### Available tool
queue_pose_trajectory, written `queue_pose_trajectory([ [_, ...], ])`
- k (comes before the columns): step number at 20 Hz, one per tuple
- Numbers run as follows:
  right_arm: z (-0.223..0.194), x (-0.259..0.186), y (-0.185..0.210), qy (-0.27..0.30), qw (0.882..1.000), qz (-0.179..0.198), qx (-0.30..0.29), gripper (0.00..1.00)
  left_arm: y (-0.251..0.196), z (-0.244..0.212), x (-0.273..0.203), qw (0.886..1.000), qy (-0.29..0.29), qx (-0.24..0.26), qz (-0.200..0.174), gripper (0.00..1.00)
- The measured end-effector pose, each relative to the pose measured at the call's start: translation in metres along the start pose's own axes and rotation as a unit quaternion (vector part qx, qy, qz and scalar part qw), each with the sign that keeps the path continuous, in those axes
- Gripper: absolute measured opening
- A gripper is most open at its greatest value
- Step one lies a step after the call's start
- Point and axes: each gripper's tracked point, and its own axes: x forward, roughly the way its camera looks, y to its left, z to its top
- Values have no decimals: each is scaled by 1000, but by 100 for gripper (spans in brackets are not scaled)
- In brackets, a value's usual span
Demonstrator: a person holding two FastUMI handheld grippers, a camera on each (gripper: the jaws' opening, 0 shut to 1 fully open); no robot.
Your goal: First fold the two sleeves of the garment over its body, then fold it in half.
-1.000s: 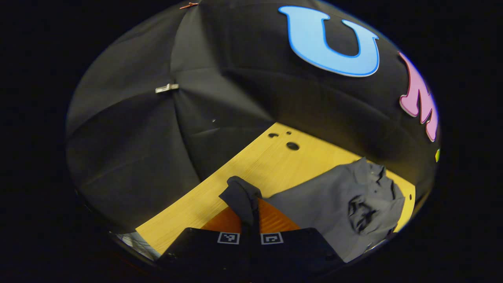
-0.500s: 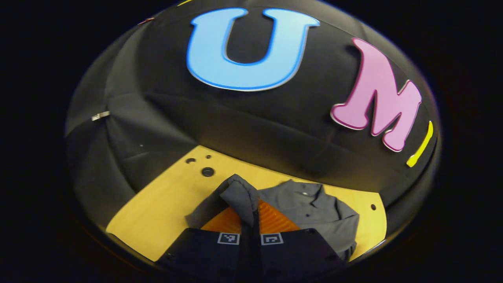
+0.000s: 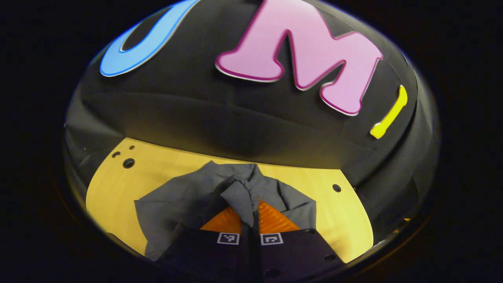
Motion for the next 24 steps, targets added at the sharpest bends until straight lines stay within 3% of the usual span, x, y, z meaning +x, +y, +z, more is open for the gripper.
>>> queue_pose_trajectory([
  [7, -14, 1, -12, 16, 1000, 2, 3, 98, -77, -47, 51, 996, 68, 29, -50, 6],
  [10, -23, 4, -16, 30, 999, 4, 10, 98, -90, -69, 69, 993, 94, 55, -46, 11],
  [11, -25, 6, -15, 34, 999, 6, 11, 98, -93, -72, 72, 992, 102, 60, -48, 7],
  [13, -27, 8, -14, 37, 999, 8, 8, 98, -107, -81, 79, 990, 110, 62, -62, 31],
  [14, -26, 8, -9, 39, 999, 14, 8, 98, -110, -81, 78, 990, 111, 65, -64, 31],
  [15, -26, 9, -5, 40, 999, 21, 7, 98, -110, -80, 77, 989, 111, 68, -64, 45],
  [18, -24, 10, 8, 41, 999, 36, -7, 98, -108, -81, 69, 989, 112, 68, -64, 70],
  [20, -24, 10, 17, 40, 998, 44, -16, 98, -95, -79, 58, 991, 106, 67, -50, 99],
  [24, -32, 7, 43, 53, 997, 62, -16, 98, -59, -80, 17, 994, 92, 49, -36, 96],
])
